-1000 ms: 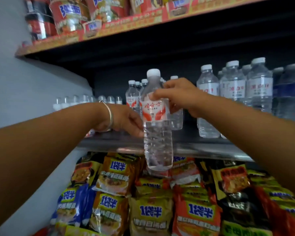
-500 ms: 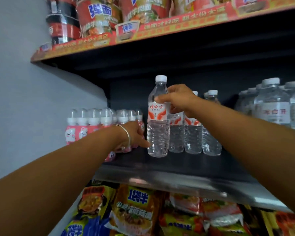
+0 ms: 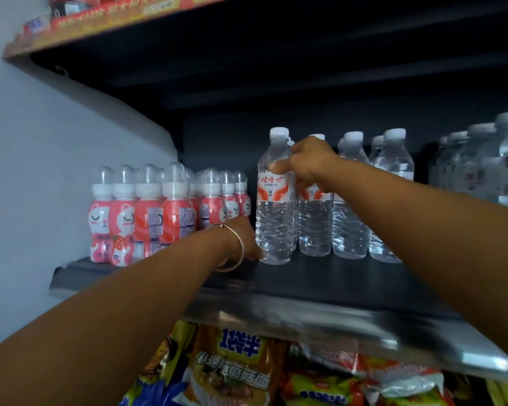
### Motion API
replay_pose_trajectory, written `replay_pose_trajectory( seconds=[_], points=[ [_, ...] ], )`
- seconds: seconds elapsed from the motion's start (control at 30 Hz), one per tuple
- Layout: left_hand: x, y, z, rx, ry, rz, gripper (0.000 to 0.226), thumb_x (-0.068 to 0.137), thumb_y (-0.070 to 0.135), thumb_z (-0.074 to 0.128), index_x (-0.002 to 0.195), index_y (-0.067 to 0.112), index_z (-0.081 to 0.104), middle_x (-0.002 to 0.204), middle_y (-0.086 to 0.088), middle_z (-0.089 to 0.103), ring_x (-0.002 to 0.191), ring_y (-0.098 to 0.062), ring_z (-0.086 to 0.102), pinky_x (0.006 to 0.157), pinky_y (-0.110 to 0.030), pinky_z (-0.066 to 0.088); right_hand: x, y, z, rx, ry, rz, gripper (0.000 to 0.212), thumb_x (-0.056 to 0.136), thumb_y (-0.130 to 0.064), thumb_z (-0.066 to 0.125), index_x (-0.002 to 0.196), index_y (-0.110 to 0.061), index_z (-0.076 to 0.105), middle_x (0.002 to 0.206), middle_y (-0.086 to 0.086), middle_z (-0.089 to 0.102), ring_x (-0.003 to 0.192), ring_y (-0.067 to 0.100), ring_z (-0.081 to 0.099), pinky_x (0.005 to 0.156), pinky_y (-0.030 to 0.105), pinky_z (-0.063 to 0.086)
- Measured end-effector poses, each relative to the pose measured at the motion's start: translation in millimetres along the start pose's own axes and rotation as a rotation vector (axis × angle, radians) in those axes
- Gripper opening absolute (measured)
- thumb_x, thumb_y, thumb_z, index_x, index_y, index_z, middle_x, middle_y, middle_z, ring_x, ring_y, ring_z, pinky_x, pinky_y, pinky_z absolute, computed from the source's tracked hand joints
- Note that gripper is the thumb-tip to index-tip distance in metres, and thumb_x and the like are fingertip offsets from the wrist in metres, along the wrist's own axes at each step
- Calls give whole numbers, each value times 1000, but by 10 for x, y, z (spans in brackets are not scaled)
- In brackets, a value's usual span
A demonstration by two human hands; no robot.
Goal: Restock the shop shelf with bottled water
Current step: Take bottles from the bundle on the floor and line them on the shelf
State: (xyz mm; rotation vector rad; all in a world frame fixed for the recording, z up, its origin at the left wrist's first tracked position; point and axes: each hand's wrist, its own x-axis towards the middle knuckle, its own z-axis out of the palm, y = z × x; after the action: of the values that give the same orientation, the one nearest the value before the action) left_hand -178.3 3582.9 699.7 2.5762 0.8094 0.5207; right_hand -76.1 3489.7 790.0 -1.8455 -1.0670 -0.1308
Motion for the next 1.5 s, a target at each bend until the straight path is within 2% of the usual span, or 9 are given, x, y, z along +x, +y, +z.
replay_pose_trajectory(
  seconds=[0.2, 0.33, 0.43, 0.5, 0.73, 0.97, 1.13, 1.27, 1.5],
  points=[
    [89, 61, 68, -50, 10, -16, 24, 78, 8, 70, 99, -1, 64, 105, -19, 68, 93, -30, 66, 72, -30, 49, 46, 45, 21, -65, 26, -39, 38, 77, -29, 75, 104, -4, 64, 100, 10, 69, 87, 24, 68, 84, 39, 56],
    [71, 75, 87, -79, 19, -26, 29, 78, 5, 70, 105, -4, 63, 107, -17, 67, 100, -32, 65, 82, -31, 51, 28, 78, 8, -151, 55, -85, 46, 75, -39, 74, 101, -3, 63, 96, 9, 68, 84, 23, 68, 81, 36, 56],
    [29, 121, 79, -72, 29, -33, 31, 77, 6, 71, 106, -3, 63, 110, -17, 66, 102, -32, 63, 92, -38, 51, -34, 101, -13, -286, 73, -115, 44, 77, -50, 68, 81, -8, 56, 73, 2, 59, 63, 11, 57, 56, 23, 46],
    [-27, 168, 74, -13, 40, -37, 34, 80, 10, 70, 110, -2, 61, 115, -16, 64, 107, -31, 60, 95, -37, 49, -124, 123, -22, -354, 93, -138, 45, 79, -53, 64, 79, -9, 55, 68, 0, 51, 60, 9, 50, 50, 21, 36],
    [-488, 473, 84, 161, 97, -46, 41, 85, 18, 65, 121, 0, 56, 124, -17, 59, 113, -31, 56, 98, -36, 46, -772, 380, -252, -631, -60, -237, 29, 86, -18, 65, 112, -5, 64, 114, 13, 63, 99, 26, 61, 83, 33, 51],
    [-1307, 979, 349, 177, 238, 84, 49, 83, 13, 65, 128, 8, 47, 131, -14, 51, 119, -29, 51, 99, -34, 44, -1872, 655, -711, -703, -95, -318, 54, 85, -11, 61, 137, -21, 47, 127, 14, 58, 117, 30, 52, 97, 37, 46],
    [-1955, 1221, 892, 182, 211, 152, 40, 78, 14, 67, 114, 11, 51, 121, -15, 50, 111, -34, 52, 96, -48, 43, -2854, 999, -947, -776, -130, -357, 33, 86, -14, 57, 119, -20, 58, 116, 5, 61, 115, 28, 45, 88, 33, 36],
    [-2431, 1259, 1586, 119, 141, 181, 34, 74, 16, 69, 104, 15, 53, 115, -17, 53, 110, -36, 51, 93, -48, 44, -3531, 1511, -931, -767, -198, -314, 34, 83, -19, 58, 117, -18, 60, 118, 6, 63, 111, 32, 53, 90, 37, 46],
    [-3072, 958, 3295, 81, -113, 139, 49, 73, 8, 69, 118, 14, 51, 128, -15, 43, 118, -34, 46, 98, -44, 40, -4671, 2868, -523, -711, -415, -91, 45, 81, -12, 61, 126, -10, 55, 122, 14, 61, 111, 34, 54, 91, 41, 45]
  ],
)
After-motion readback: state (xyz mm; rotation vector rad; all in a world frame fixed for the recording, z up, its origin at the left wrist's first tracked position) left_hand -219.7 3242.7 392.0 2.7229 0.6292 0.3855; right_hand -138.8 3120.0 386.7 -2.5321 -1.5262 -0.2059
